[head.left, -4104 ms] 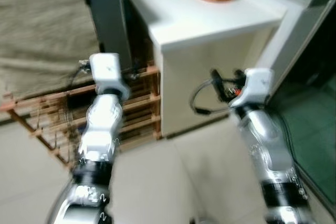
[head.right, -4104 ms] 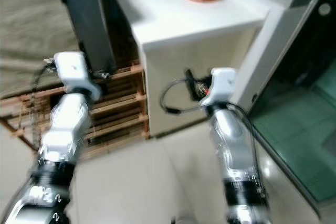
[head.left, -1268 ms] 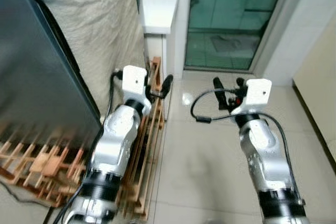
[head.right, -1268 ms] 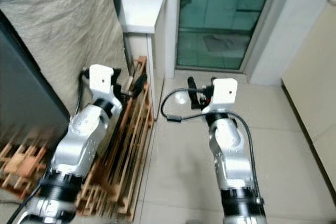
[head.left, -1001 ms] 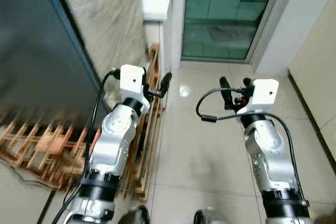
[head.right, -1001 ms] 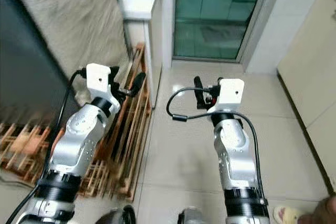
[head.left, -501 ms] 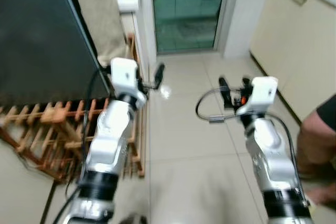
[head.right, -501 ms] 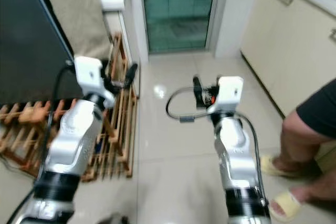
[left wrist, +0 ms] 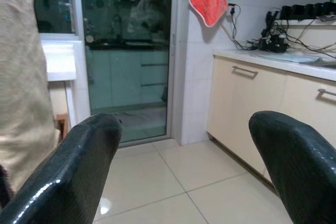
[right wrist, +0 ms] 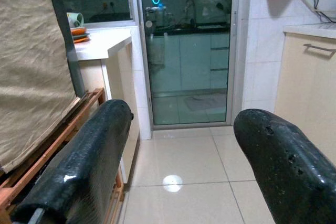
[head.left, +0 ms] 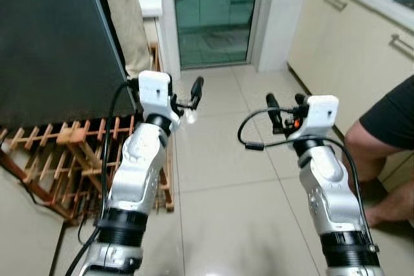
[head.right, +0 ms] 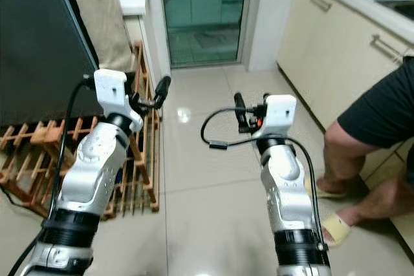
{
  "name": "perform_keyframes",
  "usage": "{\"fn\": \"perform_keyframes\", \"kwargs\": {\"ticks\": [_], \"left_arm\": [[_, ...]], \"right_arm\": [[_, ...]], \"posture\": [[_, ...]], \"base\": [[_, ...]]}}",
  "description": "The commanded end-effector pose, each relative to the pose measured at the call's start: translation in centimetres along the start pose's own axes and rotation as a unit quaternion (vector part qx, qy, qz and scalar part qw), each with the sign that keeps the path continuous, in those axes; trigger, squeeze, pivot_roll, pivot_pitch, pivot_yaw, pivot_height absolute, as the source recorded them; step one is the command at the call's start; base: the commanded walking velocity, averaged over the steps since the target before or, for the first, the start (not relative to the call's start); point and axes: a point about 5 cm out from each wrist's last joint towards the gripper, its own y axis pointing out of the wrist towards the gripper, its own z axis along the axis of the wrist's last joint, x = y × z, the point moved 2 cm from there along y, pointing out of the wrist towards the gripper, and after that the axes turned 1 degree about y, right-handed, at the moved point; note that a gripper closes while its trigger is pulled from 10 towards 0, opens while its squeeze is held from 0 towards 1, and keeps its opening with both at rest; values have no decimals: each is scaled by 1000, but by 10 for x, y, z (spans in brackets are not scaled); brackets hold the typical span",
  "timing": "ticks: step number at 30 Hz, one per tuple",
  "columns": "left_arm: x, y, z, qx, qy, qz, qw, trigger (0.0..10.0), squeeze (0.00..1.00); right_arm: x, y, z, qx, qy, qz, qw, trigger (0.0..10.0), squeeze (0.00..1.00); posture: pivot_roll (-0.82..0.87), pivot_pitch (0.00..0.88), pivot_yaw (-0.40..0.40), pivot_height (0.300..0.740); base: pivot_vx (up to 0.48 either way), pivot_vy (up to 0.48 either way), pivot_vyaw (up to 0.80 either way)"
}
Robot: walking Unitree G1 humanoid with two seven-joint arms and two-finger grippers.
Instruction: Restocking fridge
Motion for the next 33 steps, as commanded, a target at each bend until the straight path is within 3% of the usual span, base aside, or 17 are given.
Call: {"fn": "perform_keyframes", "kwargs": {"ticks": [1,11,17,21,23,29,33], "left_arm": [[3,2,4,5,4,-3,1000,10000,0],[2,4,6,9,0,11,1000,10000,0],[-3,7,-2,-21,1,35,999,10000,0],[-6,9,-4,-26,26,46,998,10000,0],[-6,10,-3,-21,1,40,999,10000,0],[-8,12,-1,-20,23,47,998,10000,0],[4,10,2,-4,39,8,999,10000,0]], "right_arm": [[2,1,2,1,-3,-4,1000,10000,0],[4,0,3,2,-9,0,1000,10000,0],[5,3,5,6,-23,-1,1000,10000,0],[3,5,6,9,-27,2,1000,10000,0],[3,5,6,10,-28,2,1000,10000,0],[3,5,6,11,-32,3,999,10000,0],[6,6,7,13,-30,-8,999,10000,0]], "posture": [[-117,0,36,740],[-123,0,35,740],[-122,0,35,740],[-120,0,34,740],[-120,0,34,740],[-120,0,34,740],[-122,0,36,740]], "base": [[304,-368,0],[358,-312,0],[449,0,0],[0,0,591],[0,0,556],[0,0,526],[0,0,497]]}}
